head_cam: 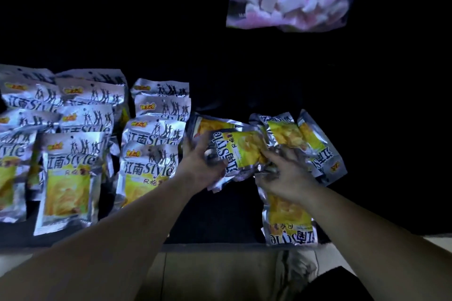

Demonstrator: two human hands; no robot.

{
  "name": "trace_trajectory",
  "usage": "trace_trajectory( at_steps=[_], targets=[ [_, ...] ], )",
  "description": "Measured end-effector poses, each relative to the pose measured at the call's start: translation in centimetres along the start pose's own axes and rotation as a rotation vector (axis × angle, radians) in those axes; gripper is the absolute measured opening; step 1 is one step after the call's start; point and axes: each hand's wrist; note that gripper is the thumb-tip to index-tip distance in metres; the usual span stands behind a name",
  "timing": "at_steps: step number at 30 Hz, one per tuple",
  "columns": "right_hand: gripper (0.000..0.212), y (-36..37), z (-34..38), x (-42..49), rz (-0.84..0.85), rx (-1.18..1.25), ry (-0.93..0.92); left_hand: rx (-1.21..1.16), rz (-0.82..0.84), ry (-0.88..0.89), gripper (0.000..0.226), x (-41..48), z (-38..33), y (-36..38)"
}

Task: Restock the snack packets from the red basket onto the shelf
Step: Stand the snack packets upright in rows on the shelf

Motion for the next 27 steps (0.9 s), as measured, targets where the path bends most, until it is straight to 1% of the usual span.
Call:
trace_trajectory(
  at_steps=[2,4,8,11,14,16,18,20,21,22,23,24,26,27],
  targets=[
    [0.092,0.4,-1.1,0.2,0.022,-0.081,-0.030,0.117,0.013,-0.005,0.092,-0.2,0.0,0.6],
    [0.094,0.6,-1.4,0.0,0.010,-0.100,-0.036,0.169,-0.012,-0.008,0.090,-0.4,0.0,0.9],
    [0.097,0.8,-1.1,-0.9,0.015,-0.049,0.016,0.270,-0.040,0.038,0.091,-0.9,0.3,2.4],
    [0.098,0.7,-1.0,-1.7,0.035,0.014,0.065,0.267,-0.039,0.053,0.089,-2.2,0.3,4.4],
    [0.092,0.6,-1.1,-2.6,-0.015,0.010,0.082,0.272,0.021,0.058,0.081,-3.1,-0.1,6.8],
    [0.089,0.7,-0.7,-3.0,-0.061,-0.003,0.090,0.279,0.074,0.102,0.077,-4.0,-0.7,8.2],
    [0.085,0.9,0.2,-3.3,-0.112,-0.080,0.077,0.251,0.137,0.136,0.078,-4.7,-0.9,9.4],
    [0.082,1.4,1.3,-3.6,-0.086,-0.161,0.042,0.226,0.207,0.146,0.078,-5.3,-0.7,9.3],
    [0.080,1.9,1.6,-3.7,-0.040,-0.177,0.035,0.227,0.242,0.173,0.072,-5.6,-0.5,9.0],
    [0.077,2.4,1.8,-3.8,0.014,-0.172,0.041,0.241,0.248,0.201,0.061,-5.8,-0.4,8.5],
    [0.075,2.9,1.9,-3.8,0.067,-0.154,0.053,0.274,0.199,0.221,0.047,-5.8,-0.2,7.6],
    [0.075,3.3,1.8,-3.6,0.112,-0.140,0.065,0.326,0.101,0.217,0.039,-5.9,-0.2,6.4],
    [0.076,3.9,1.4,-2.9,0.146,-0.165,0.074,0.427,-0.115,0.175,0.027,-5.4,-0.3,3.6],
    [0.077,4.0,1.2,-2.5,0.138,-0.193,0.073,0.447,-0.205,0.183,0.027,-4.9,-0.3,2.4]
  ],
)
Point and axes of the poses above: each hand's wrist, its own x-axis towards the middle knuckle, its own y-axis out of the palm, z = x × y, and after that the axes turned 5 degrees about x, right-handed
